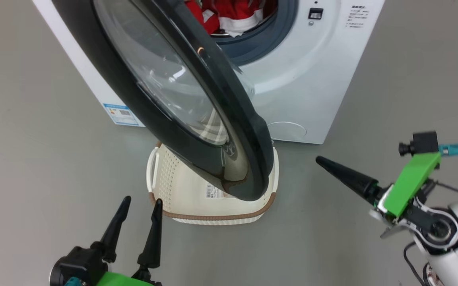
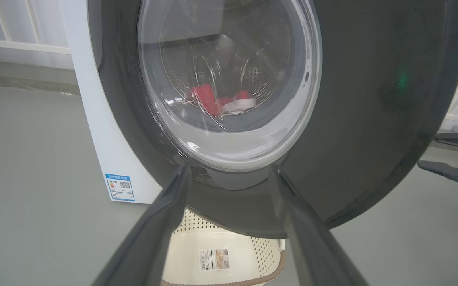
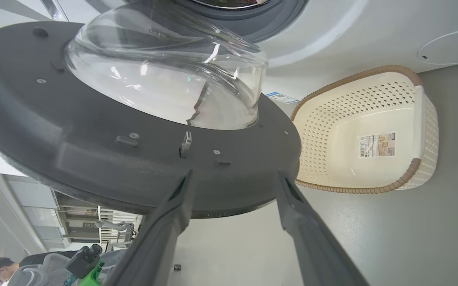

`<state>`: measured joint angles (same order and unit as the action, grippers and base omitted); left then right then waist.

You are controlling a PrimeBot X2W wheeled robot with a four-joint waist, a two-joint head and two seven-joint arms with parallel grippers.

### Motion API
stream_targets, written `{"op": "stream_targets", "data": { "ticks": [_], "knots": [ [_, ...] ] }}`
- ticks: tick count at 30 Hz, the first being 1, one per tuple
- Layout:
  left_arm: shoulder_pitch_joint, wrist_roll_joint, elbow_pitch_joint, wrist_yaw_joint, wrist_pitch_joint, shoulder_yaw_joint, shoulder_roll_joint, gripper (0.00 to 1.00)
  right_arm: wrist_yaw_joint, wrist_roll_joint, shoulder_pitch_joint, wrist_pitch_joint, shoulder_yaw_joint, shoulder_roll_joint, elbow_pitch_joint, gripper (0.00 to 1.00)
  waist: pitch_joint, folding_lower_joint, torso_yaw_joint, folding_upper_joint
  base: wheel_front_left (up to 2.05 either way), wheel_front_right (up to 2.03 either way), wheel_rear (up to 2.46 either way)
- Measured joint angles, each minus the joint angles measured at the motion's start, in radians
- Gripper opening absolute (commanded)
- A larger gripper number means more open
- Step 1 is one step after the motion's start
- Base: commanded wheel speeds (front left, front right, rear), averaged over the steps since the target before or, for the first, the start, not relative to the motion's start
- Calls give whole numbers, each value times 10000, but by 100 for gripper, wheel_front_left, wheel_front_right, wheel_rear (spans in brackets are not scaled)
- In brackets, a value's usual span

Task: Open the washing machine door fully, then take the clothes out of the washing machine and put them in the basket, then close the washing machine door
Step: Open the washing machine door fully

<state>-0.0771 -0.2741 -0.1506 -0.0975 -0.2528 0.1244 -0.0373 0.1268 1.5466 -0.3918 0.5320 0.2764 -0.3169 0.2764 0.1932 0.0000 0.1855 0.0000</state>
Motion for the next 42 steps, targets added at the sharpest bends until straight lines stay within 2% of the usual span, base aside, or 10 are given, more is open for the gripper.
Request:
{"op": "stream_targets", "data": {
  "ticks": [14, 19, 31, 35, 38, 42],
  "knots": [
    [218, 19, -48, -90, 0, -286, -8, 100, 0, -464, 2127, -2140, -182, -309, -173, 100, -269, 0, -521, 0, 0, 0, 0],
    [313, 19, -121, -100, 0, -351, -8, 100, 0, -1181, 2541, -3555, -2, -594, -224, 100, -309, 0, -629, 0, 0, 0, 0],
    [382, 19, -257, -102, 0, -462, -12, 100, 2, -2788, 2667, -7415, 1726, -1450, 449, 100, -362, 0, -748, 0, 0, 0, 0],
    [382, 19, -297, -104, 0, -499, -12, 100, 2, -4282, 2651, -7800, 1733, -1664, 874, 100, -325, 0, -755, 0, 0, 0, 0],
    [381, 19, -301, -173, 0, -531, -12, 100, 2, -5833, 2656, -7802, 654, -1365, 788, 100, -340, 0, -786, 0, 0, 0, 0],
    [382, 19, -318, -173, 0, -533, -12, 100, 4, -7816, 2913, -7845, -779, -633, 259, 100, -391, 0, -785, 0, 0, 0, 0]
  ]
}}
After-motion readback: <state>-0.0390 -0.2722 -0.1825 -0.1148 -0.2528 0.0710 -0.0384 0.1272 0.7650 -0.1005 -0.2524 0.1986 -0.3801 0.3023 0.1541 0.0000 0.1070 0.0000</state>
